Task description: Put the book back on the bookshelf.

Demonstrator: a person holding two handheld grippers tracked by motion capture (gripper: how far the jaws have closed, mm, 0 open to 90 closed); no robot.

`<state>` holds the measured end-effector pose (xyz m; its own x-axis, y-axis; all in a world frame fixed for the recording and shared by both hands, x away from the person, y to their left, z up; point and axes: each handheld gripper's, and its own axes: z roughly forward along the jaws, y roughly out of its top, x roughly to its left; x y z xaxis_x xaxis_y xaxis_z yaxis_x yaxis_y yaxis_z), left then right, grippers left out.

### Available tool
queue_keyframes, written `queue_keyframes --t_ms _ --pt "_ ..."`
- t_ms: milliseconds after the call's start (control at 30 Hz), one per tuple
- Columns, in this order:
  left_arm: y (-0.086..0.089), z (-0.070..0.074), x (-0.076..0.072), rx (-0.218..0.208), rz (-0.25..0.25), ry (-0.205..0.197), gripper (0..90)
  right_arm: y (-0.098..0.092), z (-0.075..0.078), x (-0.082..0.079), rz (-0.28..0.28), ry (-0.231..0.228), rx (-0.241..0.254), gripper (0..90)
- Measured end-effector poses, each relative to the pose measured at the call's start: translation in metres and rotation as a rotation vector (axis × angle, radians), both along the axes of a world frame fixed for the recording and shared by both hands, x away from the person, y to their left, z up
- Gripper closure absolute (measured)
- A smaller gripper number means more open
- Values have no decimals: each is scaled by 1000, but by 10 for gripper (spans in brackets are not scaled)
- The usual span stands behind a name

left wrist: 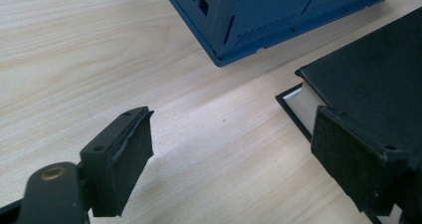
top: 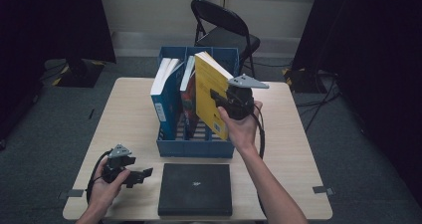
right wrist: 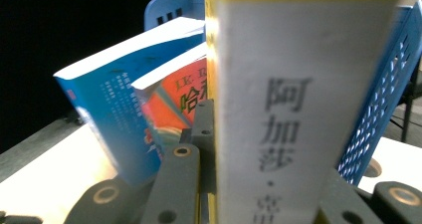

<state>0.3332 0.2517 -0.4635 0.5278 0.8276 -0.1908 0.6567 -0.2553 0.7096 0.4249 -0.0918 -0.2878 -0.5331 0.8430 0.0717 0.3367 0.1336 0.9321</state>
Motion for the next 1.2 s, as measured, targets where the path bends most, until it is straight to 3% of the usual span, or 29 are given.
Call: queue_keyframes --t_ms 467,700,833,1200 --pt "2 1 0 -2 5 -5 163 29 -8 24 -87 11 -14 757" --pt "2 1 0 -5 -1 -1 163 39 -10 37 -136 12 5 756" --pt "2 1 0 -13 -1 -4 163 41 -12 38 -145 14 18 756" --pt "1 1 1 -7 -9 -8 163 50 -22 54 -152 13 -8 756"
